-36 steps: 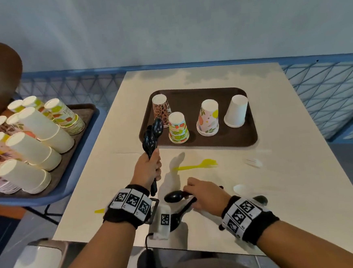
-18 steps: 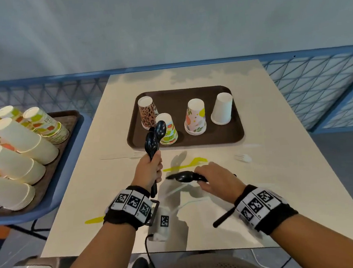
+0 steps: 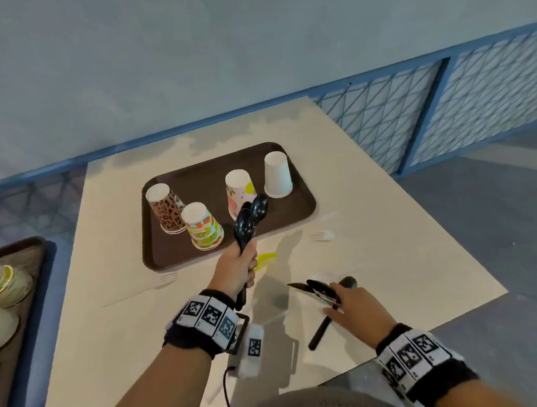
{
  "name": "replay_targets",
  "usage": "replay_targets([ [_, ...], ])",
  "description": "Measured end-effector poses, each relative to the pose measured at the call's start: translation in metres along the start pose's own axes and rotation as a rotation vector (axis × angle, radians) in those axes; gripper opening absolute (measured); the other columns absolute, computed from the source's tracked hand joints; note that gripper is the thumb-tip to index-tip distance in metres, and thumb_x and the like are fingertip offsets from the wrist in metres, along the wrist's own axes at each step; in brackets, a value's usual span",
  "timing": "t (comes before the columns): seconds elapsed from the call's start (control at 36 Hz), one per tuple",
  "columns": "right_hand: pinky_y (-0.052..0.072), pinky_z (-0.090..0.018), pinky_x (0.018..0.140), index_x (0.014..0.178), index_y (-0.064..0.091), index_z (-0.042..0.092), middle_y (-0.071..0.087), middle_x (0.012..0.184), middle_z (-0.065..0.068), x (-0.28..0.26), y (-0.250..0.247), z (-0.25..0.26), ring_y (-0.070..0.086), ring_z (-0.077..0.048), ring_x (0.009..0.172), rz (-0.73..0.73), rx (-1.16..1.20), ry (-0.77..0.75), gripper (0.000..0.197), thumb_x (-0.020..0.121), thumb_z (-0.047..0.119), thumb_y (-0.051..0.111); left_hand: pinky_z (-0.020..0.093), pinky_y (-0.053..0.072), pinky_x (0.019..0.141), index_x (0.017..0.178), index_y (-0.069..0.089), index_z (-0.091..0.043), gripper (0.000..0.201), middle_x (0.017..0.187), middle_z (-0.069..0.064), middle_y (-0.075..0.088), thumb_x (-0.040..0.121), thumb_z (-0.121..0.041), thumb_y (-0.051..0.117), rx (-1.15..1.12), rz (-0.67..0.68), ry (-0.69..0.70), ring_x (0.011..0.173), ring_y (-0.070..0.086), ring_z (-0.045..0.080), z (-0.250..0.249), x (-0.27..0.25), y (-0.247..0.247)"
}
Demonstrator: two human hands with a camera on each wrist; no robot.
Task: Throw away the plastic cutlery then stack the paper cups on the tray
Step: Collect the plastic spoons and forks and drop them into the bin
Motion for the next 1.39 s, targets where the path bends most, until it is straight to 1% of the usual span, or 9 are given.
replay_targets([
  [0.19,0.049,-0.032,0.078,0.122,0.044,0.014,0.064,0.11,-0.009,-0.017,0.003,-0.019,0.063,-0.026,0.098,-0.038,0.013,0.159,0.049,0.087,0.048,0.05,0.024,0.022,0.041,0.069,0.037,-0.016,0.03,0.056,0.0,0.029,0.097,-0.025,0.041,0.065,0.076,0.035,0.038,0.024,0.011,-0.003,0.004,0.004],
  [0.36,0.042,-0.028,0.067,0.116,0.042,0.006,0.062,0.108,-0.013,-0.024,0.006,-0.035,0.063,-0.028,0.095,-0.096,0.013,0.344,0.031,0.087,0.016,0.049,0.026,0.03,0.045,0.069,0.04,-0.015,0.029,0.058,0.0,0.036,0.097,-0.02,0.044,0.101,0.149,0.049,0.039,0.032,0.011,0.0,0.007,0.007],
  [0.5,0.039,-0.027,0.062,0.11,0.042,0.0,0.064,0.104,-0.017,-0.033,0.004,-0.047,0.064,-0.031,0.092,-0.142,0.09,0.461,0.03,0.085,0.014,0.053,0.032,0.048,0.057,0.069,0.048,-0.01,0.027,0.048,-0.003,0.048,0.095,-0.015,0.046,0.177,0.233,0.062,0.038,0.045,0.008,0.003,0.008,0.013],
  [0.58,0.04,-0.029,0.066,0.102,0.051,-0.003,0.065,0.102,-0.022,-0.037,-0.007,-0.054,0.063,-0.034,0.094,-0.192,0.146,0.499,0.025,0.088,0.017,0.05,0.022,0.045,0.047,0.072,0.046,-0.01,0.024,0.059,0.003,0.041,0.096,-0.009,0.043,0.114,0.275,0.055,0.038,0.04,0.005,0.001,0.005,0.016],
  [0.69,0.042,-0.034,0.063,0.085,0.049,0.0,0.064,0.084,-0.023,-0.038,-0.04,-0.04,0.061,-0.036,0.08,-0.354,0.338,0.419,0.019,0.093,0.017,0.043,0.017,0.028,0.04,0.076,0.042,-0.011,0.02,0.056,-0.002,0.028,0.095,-0.012,0.046,0.009,0.251,0.012,0.037,0.028,0.005,0.002,0.005,0.015],
  [0.83,0.052,-0.041,0.059,0.096,0.049,0.002,0.057,0.066,-0.009,-0.012,-0.064,0.018,0.055,-0.027,0.053,-0.36,0.598,0.221,0.024,0.096,0.022,0.036,0.025,0.029,0.047,0.062,0.038,-0.02,0.039,0.045,-0.008,0.03,0.079,-0.033,0.071,0.015,0.212,0.051,0.041,0.029,0.011,-0.005,0.006,0.022],
  [1.11,0.042,-0.036,0.079,0.112,0.053,-0.005,0.063,0.109,-0.026,0.029,-0.059,0.12,0.061,-0.036,0.097,-0.125,0.22,-0.122,0.029,0.096,0.012,0.037,0.021,0.033,0.046,0.064,0.051,-0.017,0.032,0.043,-0.01,0.047,0.072,-0.037,0.074,-0.143,0.175,-0.006,0.043,0.04,0.01,-0.013,0.005,0.046],
  [1.25,0.043,-0.037,0.081,0.12,0.047,-0.003,0.062,0.113,-0.024,0.029,-0.049,0.121,0.06,-0.036,0.102,-0.043,0.132,-0.18,0.033,0.095,0.018,0.042,0.04,0.048,0.079,0.076,0.057,-0.013,0.012,0.071,0.006,0.058,0.081,-0.015,0.067,-0.159,0.034,-0.009,0.078,0.058,0.026,-0.015,0.01,0.037],
  [1.39,0.037,-0.029,0.063,0.097,0.06,0.001,0.063,0.087,-0.012,0.035,-0.064,0.089,0.057,-0.027,0.081,-0.006,0.21,-0.181,0.035,0.095,0.032,0.042,0.023,0.041,0.053,0.06,0.051,-0.011,0.025,0.056,0.002,0.048,0.079,-0.012,0.067,-0.195,-0.09,0.006,0.055,0.046,0.017,-0.015,0.018,0.03],
])
Point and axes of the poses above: each hand's wrist, its own x-axis towards the middle knuckle, its own y-axis out of the palm, z = x × y, the point moved 10 cm from there along x, towards the middle knuckle
